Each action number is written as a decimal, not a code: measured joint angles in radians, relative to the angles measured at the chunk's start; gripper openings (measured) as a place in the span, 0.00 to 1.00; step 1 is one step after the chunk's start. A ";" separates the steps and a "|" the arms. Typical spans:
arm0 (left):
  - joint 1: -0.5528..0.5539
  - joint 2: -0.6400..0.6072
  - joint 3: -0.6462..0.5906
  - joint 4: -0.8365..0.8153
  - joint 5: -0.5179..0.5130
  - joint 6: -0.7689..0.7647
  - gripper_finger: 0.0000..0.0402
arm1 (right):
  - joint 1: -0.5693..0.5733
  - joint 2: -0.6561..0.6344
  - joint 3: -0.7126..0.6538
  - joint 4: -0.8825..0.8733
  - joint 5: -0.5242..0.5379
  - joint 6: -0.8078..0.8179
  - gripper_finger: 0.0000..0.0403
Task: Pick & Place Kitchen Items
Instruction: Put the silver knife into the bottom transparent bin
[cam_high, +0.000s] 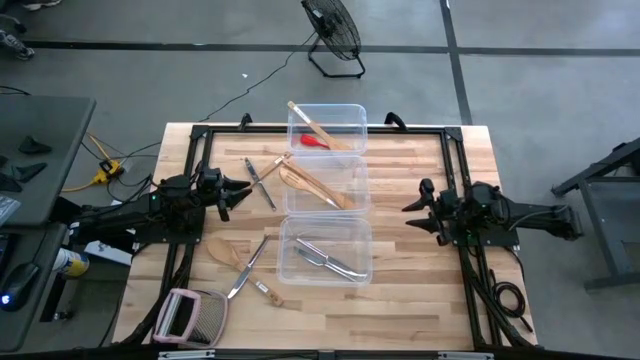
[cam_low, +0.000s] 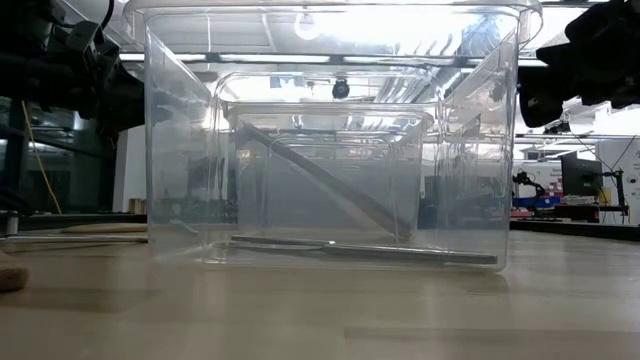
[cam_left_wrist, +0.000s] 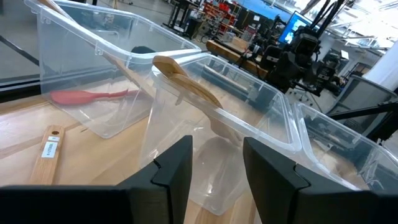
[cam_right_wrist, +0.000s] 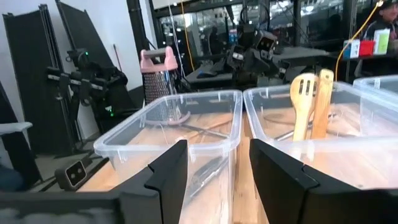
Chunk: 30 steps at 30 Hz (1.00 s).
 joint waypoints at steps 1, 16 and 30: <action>0.000 0.000 0.000 0.000 0.000 0.000 0.36 | 0.000 0.005 0.000 -0.001 0.000 0.000 0.41; 0.000 0.000 0.000 0.000 0.000 0.000 0.36 | 0.000 0.012 -0.001 -0.006 -0.001 0.000 0.41; 0.000 0.000 0.000 0.000 0.000 0.000 0.36 | 0.000 0.012 -0.001 -0.008 -0.001 0.001 0.41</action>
